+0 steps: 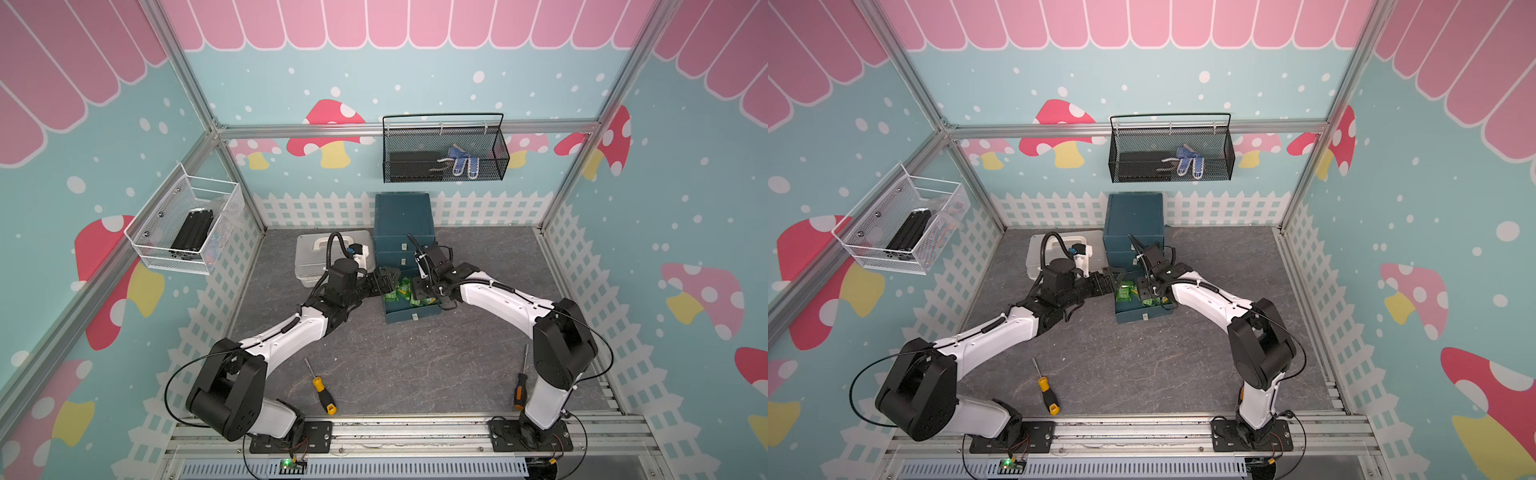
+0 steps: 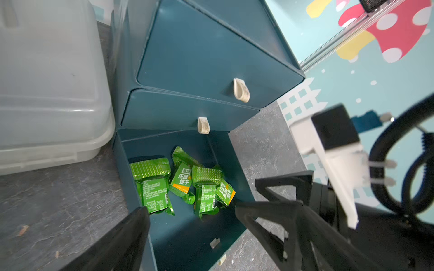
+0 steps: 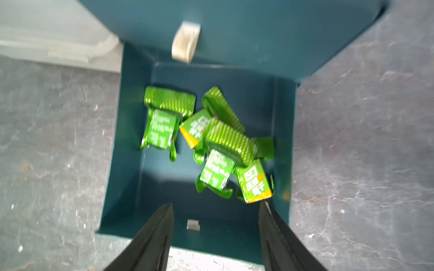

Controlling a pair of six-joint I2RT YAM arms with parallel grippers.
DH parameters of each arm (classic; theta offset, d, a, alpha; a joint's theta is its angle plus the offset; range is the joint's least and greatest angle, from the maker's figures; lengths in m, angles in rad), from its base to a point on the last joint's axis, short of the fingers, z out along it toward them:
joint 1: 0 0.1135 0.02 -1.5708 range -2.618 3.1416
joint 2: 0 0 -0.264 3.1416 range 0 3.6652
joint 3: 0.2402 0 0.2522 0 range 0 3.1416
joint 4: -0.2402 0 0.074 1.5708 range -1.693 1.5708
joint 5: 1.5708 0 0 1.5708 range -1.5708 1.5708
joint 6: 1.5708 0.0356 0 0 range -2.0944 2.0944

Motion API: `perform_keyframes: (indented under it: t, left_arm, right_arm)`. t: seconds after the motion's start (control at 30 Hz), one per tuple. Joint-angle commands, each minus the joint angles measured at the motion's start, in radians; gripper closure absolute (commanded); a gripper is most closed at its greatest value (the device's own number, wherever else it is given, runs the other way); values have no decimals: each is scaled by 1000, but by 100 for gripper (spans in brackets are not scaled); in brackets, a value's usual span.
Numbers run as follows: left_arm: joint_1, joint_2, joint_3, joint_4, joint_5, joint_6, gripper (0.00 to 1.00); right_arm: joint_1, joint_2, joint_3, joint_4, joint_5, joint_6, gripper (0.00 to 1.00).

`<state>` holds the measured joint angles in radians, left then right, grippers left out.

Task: Place the cookies into the drawer by color
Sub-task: Close the drawer in the storage box.

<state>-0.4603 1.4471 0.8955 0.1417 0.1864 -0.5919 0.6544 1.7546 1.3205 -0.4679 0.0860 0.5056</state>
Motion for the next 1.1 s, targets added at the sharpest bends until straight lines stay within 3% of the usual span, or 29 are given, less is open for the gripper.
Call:
perform_keyframes:
  t: [0.0,0.1,0.23,0.37,0.67,1.07]
  left_arm:
    - [12,-5,129,-142,-115,102,2]
    - [44,40,256,-231,-133,149,6]
    - [116,134,409,-291,-56,160,14]
    - [145,271,615,-415,-31,196,22]
    - [186,531,972,-559,50,233,38]
    - [186,643,1034,-584,36,242,58]
  right_arm:
    - [9,-122,-132,95,-72,-2,41]
    - [20,-233,-241,169,-130,-8,41]
    - [41,-317,-383,290,-251,-30,45]
    - [65,-290,-417,314,-352,-100,49]
    - [126,-149,-445,420,-348,-177,54]
    - [124,36,-311,426,-230,-256,59]
